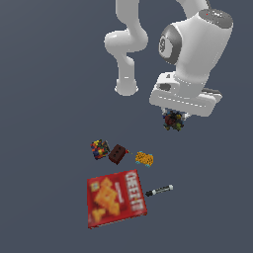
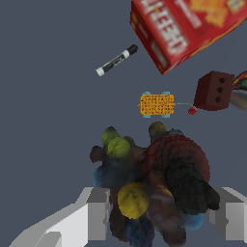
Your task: Pick up a designated object from a clutter of objects.
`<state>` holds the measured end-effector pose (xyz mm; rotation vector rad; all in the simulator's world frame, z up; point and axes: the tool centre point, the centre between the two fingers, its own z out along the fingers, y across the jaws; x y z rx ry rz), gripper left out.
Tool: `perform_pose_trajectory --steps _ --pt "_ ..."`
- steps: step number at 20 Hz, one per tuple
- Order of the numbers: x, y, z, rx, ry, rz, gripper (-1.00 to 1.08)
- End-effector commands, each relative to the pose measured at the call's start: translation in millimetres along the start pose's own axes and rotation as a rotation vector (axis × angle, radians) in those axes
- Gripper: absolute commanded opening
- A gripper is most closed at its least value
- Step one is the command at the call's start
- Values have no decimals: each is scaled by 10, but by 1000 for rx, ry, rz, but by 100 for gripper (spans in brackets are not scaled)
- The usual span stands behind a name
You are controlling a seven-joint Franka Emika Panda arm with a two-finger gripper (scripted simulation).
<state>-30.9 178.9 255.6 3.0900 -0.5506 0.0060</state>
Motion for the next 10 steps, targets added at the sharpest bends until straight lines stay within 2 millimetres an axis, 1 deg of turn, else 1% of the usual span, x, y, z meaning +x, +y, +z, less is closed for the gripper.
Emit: perform_pose_trajectory --steps 1,10 --pt "-175 -29 -251 0 1 0 -100" --pt "-783 -148 -1123 0 -1 -2 -100"
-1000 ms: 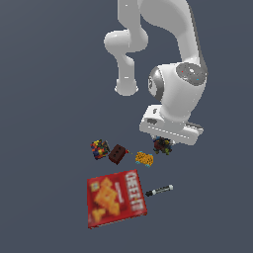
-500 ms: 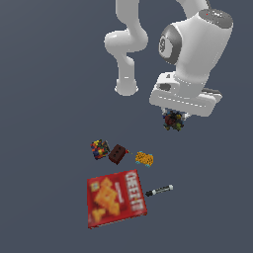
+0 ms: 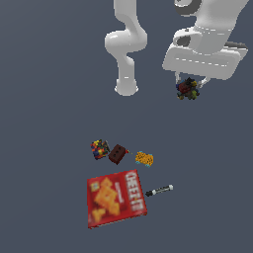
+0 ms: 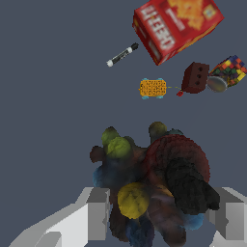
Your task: Pick up a designated object from a clutter of objects.
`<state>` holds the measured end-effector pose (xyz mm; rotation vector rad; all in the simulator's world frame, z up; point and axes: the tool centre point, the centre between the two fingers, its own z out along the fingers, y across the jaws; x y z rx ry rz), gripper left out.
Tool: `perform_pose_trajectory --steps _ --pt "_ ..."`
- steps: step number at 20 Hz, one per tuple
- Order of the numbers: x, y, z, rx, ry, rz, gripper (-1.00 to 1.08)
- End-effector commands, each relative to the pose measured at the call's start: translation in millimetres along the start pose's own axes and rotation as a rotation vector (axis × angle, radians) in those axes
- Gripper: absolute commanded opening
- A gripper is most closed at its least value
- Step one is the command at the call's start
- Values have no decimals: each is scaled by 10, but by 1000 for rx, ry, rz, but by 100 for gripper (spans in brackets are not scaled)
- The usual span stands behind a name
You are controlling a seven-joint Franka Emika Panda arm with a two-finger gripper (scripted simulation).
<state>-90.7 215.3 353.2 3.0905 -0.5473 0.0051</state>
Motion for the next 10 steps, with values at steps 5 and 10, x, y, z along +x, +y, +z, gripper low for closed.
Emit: perform_pose_trajectory --steps 5,10 --pt "-364 -77 -537 0 -1 -1 -100" --pt "-548 -127 -824 1 -2 -1 -100"
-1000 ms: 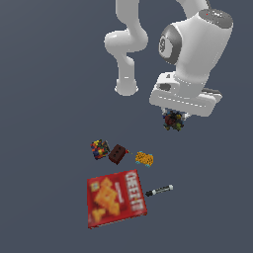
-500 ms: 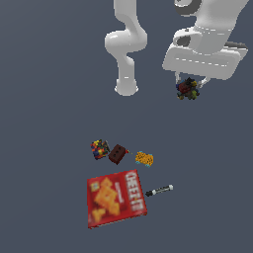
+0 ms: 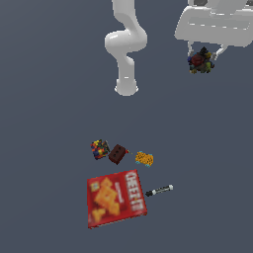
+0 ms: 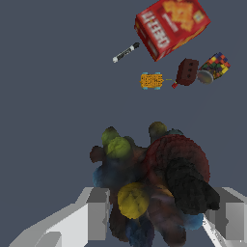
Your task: Pick up a designated object from a clutter of objects.
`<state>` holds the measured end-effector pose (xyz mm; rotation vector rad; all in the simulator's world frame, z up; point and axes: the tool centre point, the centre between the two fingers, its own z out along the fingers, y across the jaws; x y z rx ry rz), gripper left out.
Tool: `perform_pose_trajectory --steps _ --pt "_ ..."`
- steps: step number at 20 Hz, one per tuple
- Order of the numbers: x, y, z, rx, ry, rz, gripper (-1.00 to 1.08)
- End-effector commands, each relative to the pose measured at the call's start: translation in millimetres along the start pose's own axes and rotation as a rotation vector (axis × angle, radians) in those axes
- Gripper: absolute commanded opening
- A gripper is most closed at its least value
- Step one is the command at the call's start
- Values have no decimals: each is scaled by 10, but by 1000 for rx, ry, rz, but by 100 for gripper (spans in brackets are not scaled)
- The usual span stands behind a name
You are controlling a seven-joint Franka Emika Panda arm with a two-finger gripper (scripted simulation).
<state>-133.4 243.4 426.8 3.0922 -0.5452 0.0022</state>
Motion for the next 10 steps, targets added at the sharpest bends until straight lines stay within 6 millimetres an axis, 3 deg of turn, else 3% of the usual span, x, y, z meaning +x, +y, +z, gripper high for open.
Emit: perform_pose_trajectory --steps 1,10 --pt "-81 -20 -128 0 0 1 -100" --pt "-174 -64 -292 1 -1 1 -100"
